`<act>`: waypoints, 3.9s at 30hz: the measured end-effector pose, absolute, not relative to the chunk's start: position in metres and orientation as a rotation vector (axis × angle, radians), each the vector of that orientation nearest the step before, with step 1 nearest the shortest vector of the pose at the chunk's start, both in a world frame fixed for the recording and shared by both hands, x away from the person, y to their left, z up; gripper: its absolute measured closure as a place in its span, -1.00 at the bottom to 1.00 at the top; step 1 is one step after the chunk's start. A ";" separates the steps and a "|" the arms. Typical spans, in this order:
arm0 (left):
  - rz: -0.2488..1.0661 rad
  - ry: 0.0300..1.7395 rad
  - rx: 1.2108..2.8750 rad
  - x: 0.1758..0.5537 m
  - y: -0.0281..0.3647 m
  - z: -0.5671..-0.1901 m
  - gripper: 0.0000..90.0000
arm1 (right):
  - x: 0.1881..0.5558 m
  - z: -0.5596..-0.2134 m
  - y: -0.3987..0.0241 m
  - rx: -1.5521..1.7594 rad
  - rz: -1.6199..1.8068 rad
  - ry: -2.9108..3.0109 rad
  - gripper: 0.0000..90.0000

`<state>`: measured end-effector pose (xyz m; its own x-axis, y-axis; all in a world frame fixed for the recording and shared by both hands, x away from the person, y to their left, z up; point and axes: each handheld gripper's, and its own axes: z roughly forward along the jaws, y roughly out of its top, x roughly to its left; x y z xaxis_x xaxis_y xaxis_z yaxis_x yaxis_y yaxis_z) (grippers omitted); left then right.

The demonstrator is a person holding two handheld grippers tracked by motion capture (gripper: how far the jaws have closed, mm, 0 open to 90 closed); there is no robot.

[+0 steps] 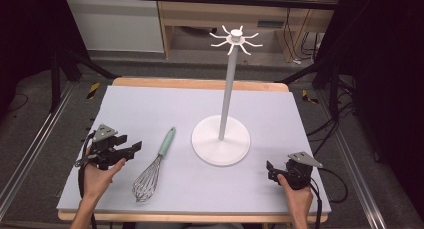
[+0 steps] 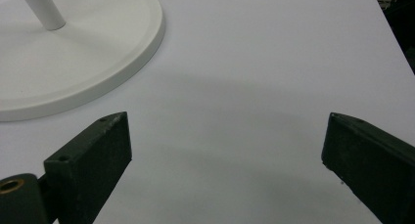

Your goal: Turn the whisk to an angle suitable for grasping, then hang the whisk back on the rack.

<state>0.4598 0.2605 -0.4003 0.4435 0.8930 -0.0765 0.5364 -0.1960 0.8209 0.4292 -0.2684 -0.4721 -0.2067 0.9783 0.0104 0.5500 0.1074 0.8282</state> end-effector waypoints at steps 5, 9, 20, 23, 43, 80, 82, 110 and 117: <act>0.534 1.187 1.898 0.466 0.250 -0.396 -0.19 | 0.430 -0.472 -0.268 1.489 0.978 1.831 -0.89; 0.533 1.184 1.920 0.470 0.244 -0.394 -0.19 | 0.430 -0.472 -0.269 1.491 0.978 1.830 -0.89; 0.518 1.167 1.979 0.482 0.229 -0.392 -0.18 | 0.428 -0.473 -0.268 1.489 0.975 1.840 -0.89; 0.519 1.172 2.000 0.485 0.225 -0.393 -0.18 | 0.428 -0.473 -0.268 1.482 0.974 1.845 -0.89; 0.455 1.171 2.137 0.496 0.200 -0.407 -0.17 | 0.431 -0.472 -0.267 1.478 0.978 1.847 -0.89; 0.347 1.253 2.294 0.513 0.179 -0.443 0.13 | 0.431 -0.473 -0.266 1.494 0.976 1.876 -0.89; 0.344 1.257 2.309 0.514 0.179 -0.444 0.15 | 0.431 -0.473 -0.266 1.492 0.973 1.877 -0.89; 0.259 1.367 2.313 0.522 0.173 -0.453 0.40 | 0.433 -0.474 -0.265 1.496 0.962 1.888 -0.89; 0.244 1.381 2.314 0.522 0.172 -0.452 0.42 | 0.433 -0.474 -0.265 1.500 0.962 1.893 -0.89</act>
